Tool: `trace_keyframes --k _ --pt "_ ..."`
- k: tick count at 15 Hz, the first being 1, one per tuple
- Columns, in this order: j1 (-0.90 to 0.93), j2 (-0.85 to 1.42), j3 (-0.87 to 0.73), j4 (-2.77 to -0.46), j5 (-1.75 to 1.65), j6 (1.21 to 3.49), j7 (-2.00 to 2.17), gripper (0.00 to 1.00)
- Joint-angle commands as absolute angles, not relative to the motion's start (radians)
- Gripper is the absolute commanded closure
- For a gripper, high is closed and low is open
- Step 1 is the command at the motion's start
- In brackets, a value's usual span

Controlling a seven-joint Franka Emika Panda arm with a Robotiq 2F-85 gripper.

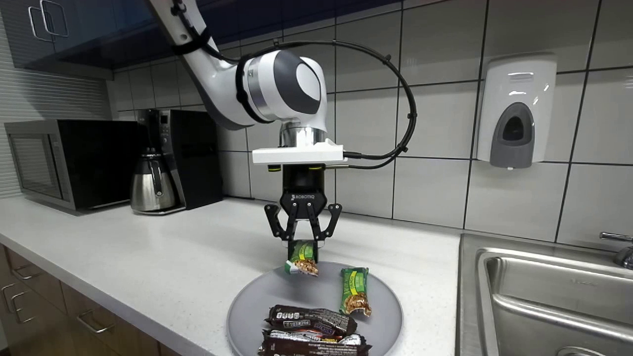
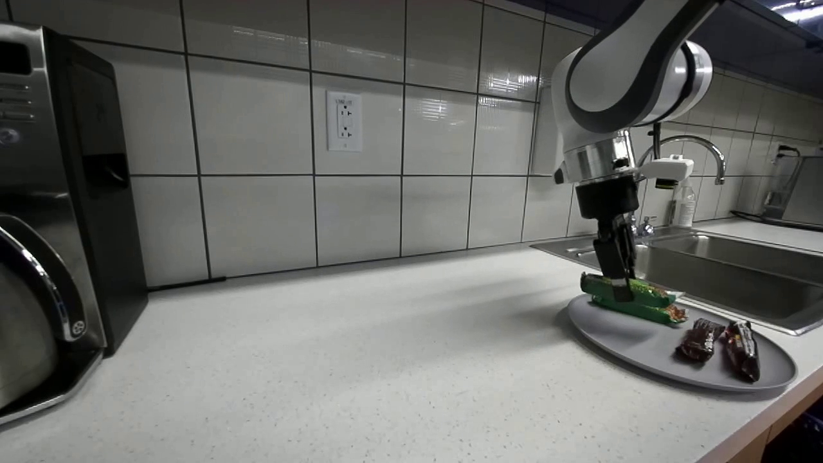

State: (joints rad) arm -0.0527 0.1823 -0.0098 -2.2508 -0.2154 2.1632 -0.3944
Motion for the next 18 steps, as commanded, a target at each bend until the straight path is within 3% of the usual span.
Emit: trace_keyframes --k 1,18 --pt "-0.050 0.133 -0.018 -2.312 -0.236 2.193 -0.350 0.83" --pt "-0.053 0.248 -0.027 -2.269 -0.222 2.256 -0.316 0.83"
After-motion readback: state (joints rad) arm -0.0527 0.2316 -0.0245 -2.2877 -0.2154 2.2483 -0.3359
